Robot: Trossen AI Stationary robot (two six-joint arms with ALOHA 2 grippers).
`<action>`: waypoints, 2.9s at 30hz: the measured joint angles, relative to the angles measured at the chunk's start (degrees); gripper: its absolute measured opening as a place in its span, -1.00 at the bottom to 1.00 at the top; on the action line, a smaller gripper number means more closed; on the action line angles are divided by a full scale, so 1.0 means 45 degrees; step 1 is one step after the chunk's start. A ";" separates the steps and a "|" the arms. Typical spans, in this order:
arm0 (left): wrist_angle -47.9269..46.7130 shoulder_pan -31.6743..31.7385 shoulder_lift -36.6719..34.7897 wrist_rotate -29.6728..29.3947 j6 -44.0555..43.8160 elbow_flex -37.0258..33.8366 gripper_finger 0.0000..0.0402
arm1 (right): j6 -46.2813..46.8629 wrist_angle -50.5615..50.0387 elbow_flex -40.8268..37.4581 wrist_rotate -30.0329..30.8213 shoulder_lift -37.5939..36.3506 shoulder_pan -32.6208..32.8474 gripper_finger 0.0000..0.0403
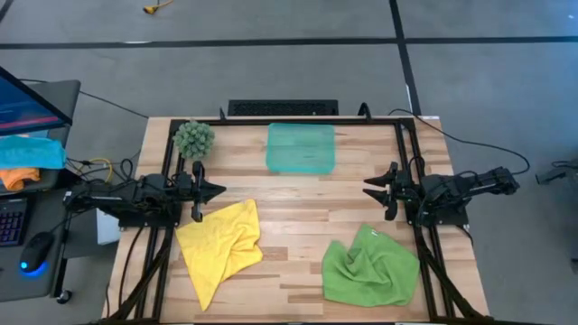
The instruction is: Roll microfiber towels into tight, uniform cylinder then place into a basket
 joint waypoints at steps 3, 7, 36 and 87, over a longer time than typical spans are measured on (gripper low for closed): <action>-0.0004 0.0003 -0.0001 0.0000 0.0004 -0.0004 -1.00 | 0.0000 0.0000 -0.0004 -0.0001 0.0000 -0.0003 -0.10; 0.0000 0.0000 -0.0004 0.0000 0.0004 -0.0004 -1.00 | 0.0000 0.0001 -0.0004 -0.0003 0.0000 0.0000 -0.10; 0.0000 0.0003 -0.0005 0.0000 0.0005 -0.0005 -1.00 | 0.0000 0.0002 -0.0003 0.0000 0.0000 -0.0002 -0.10; 0.1025 0.0000 0.0024 0.0709 -0.1215 0.0245 -0.07 | 0.0000 0.0005 -0.0002 -0.0001 0.0000 0.0002 -0.10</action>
